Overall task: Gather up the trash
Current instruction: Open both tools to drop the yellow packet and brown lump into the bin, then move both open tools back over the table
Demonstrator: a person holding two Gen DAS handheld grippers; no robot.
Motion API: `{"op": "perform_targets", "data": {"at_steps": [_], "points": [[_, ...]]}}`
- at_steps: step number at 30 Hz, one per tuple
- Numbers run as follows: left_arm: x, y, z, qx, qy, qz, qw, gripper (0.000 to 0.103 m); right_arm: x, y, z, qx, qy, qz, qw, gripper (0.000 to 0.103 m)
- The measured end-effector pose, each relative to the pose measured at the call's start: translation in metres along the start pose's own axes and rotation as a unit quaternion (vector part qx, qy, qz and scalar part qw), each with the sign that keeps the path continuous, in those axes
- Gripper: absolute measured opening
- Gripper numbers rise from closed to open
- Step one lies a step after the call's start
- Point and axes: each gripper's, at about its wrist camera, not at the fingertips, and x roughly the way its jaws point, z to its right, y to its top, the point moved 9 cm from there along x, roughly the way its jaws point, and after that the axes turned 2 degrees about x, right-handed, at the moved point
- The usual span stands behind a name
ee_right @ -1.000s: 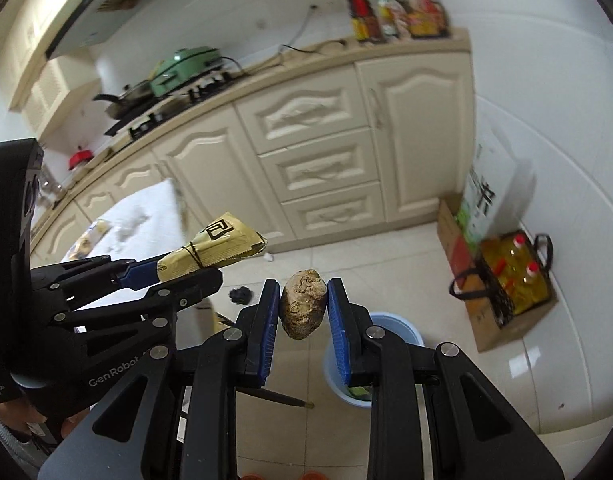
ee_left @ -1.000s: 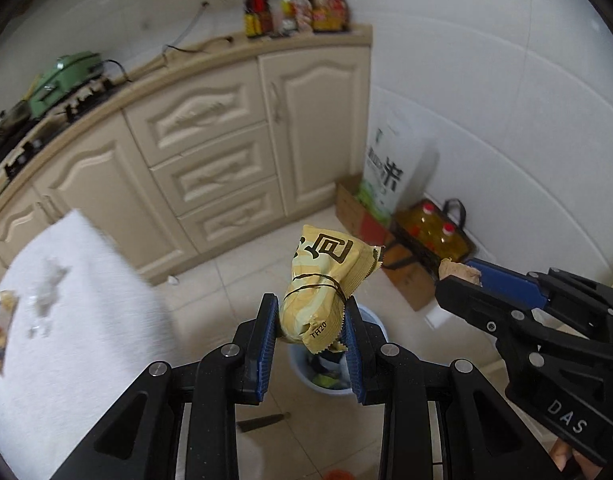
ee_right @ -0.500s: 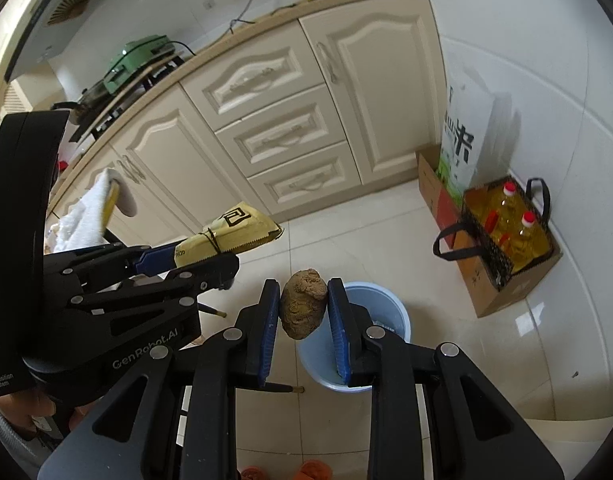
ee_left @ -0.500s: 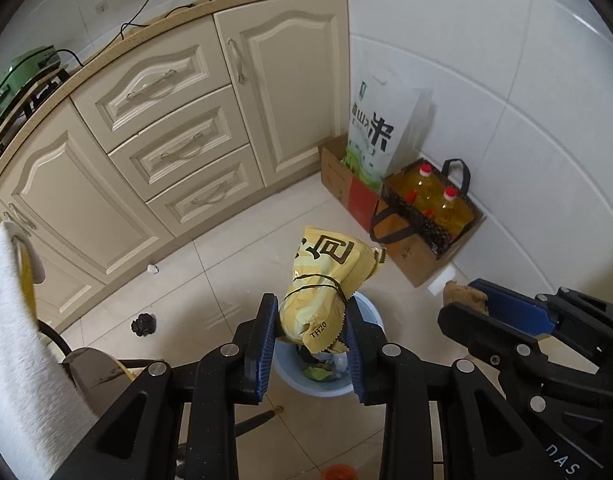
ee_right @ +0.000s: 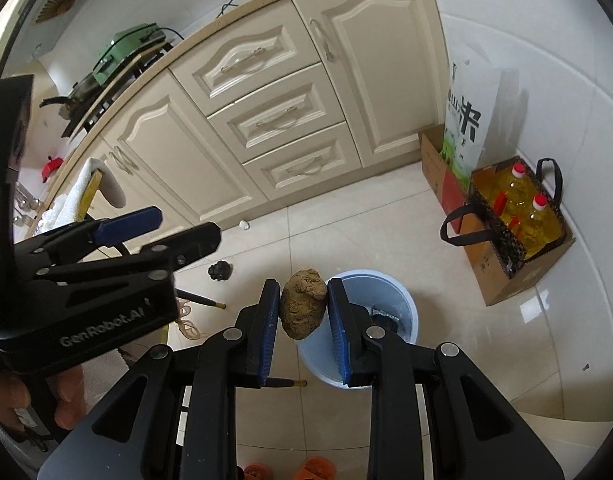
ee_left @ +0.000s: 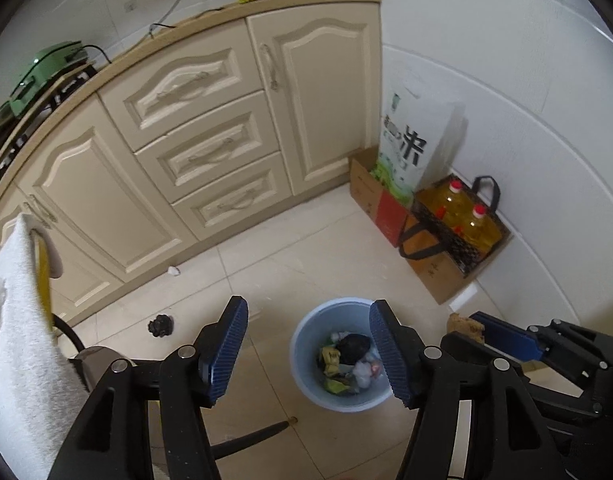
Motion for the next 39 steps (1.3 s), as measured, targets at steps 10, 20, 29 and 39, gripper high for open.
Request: {"op": "perform_targets", "data": {"at_steps": [10, 20, 29, 39], "points": [[-0.041, -0.009, -0.025, -0.055, 0.034, 0.037, 0.9972, 0.060, 0.015, 0.017, -0.020, -0.012, -0.001, 0.010, 1.000, 0.026], [-0.114, -0.029, -0.059, -0.091, 0.019, 0.067, 0.9934, 0.062, -0.023, 0.032, -0.057, -0.031, -0.011, 0.048, 0.998, 0.033], [-0.231, -0.070, -0.108, -0.102, 0.014, 0.134, 0.9856, 0.073, -0.097, 0.036, -0.135, -0.081, -0.007, 0.093, 0.992, 0.050], [-0.322, -0.159, -0.239, -0.147, 0.076, 0.185, 0.9687, 0.092, -0.115, 0.024, -0.280, -0.174, 0.026, 0.104, 0.979, 0.085]]}}
